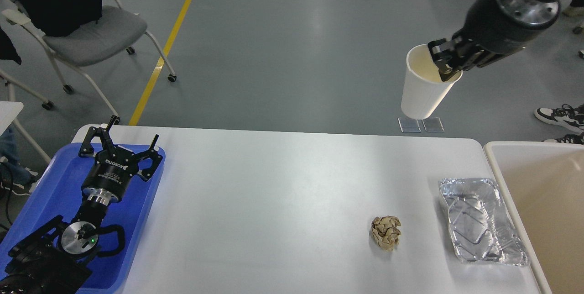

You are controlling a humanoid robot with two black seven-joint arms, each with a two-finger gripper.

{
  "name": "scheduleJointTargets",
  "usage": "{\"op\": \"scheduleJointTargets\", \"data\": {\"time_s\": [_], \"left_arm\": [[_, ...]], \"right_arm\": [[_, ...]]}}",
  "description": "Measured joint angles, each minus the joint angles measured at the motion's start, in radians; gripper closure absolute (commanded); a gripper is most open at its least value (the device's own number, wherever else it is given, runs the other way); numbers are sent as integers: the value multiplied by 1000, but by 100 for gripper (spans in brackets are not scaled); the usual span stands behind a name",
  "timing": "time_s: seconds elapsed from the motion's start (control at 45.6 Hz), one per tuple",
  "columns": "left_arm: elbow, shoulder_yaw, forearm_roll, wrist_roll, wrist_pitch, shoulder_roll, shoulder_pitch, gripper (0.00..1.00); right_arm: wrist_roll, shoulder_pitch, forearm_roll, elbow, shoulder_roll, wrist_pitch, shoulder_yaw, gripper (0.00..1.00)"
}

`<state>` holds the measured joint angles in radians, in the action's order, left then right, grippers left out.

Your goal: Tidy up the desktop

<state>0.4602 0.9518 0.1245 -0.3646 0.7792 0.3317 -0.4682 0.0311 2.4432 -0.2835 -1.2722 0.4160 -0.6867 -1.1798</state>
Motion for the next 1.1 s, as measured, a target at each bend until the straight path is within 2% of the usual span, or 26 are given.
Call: {"op": "scheduleJointTargets", "data": {"time_s": [0.132,0.285,0.482,0.614,0.833,0.965,1.096], "left_arm": [[0,0,0,0,0,0,-1,1],[0,-1,0,0,0,0,-1,1],[0,-1,0,0,0,0,-1,1],[0,-1,0,0,0,0,-1,1],[0,-1,0,0,0,0,-1,1],[0,-1,0,0,0,0,-1,1],[0,-1,0,0,0,0,-1,1]], "right_arm": [[1,-74,-1,88,95,90,-21,100],[1,-218,7,176,225,264,9,100],[2,-481,21,233,379,543,171,100],[2,-674,71,256,429,736,315,100],[1,-977,144,351,419,1005,569,100],[1,-1147,169,488,365,1098,752,100],[1,-1275,181,658,299,1133,923,100]]}}
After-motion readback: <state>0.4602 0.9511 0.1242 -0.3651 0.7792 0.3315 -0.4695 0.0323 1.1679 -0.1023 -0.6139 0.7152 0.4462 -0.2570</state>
